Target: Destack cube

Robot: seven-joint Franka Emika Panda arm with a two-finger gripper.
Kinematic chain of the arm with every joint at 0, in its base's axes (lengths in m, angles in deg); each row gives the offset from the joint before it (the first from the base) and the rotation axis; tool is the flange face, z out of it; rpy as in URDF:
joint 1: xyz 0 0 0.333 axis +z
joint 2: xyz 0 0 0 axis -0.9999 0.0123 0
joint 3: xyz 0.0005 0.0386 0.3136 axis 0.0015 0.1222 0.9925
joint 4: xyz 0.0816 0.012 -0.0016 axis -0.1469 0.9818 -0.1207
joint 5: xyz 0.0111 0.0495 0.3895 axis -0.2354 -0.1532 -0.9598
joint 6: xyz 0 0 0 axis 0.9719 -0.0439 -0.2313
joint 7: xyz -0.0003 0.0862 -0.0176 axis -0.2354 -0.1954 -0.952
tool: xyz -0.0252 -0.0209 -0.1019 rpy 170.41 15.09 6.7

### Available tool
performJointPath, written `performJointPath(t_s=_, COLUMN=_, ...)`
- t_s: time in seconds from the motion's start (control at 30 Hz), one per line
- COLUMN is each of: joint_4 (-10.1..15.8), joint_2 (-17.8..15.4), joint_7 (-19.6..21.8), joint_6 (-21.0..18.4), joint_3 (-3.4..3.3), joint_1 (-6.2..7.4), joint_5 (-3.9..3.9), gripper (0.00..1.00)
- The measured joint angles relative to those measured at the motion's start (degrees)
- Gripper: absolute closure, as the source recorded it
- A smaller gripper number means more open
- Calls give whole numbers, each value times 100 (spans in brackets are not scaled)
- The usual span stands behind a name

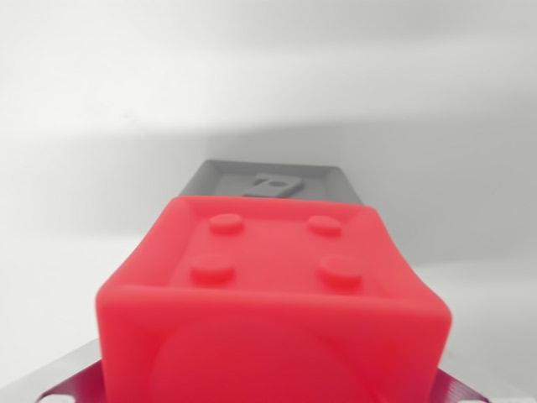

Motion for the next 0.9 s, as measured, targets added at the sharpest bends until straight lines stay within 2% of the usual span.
performJointPath(t_s=0.47, joint_4=34, joint_2=-289, joint_7=-9, joint_6=-245, joint_3=16, joint_1=-10, joint_5=-11, gripper=100)
performJointPath(t_s=0.9, joint_4=52, joint_2=-715, joint_7=-44, joint_6=-640, joint_3=38, joint_1=-19, joint_5=-66, gripper=100)
